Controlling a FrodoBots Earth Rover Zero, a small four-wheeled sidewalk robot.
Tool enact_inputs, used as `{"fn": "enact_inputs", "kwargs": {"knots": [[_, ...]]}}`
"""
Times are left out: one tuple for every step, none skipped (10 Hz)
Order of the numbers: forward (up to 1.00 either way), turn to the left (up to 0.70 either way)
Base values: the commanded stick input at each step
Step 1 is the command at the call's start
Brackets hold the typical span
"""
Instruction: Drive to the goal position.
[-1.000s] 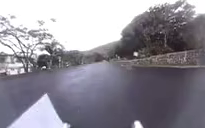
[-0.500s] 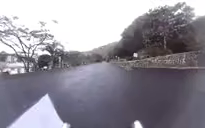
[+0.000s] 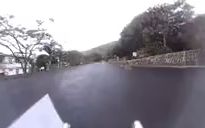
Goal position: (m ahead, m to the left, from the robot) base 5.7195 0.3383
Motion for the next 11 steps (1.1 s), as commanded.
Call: {"fn": "enact_inputs", "kwargs": {"knots": [[0.5,-0.45],[0.5,-0.33],[0.5,-0.16],[0.5,-0.04],[0.5,-0.03],[0.5,-0.03],[0.5,-0.34],[0.5,-0.5],[0.5,-0.16],[0.5,0.0],[0.5,0.0]]}}
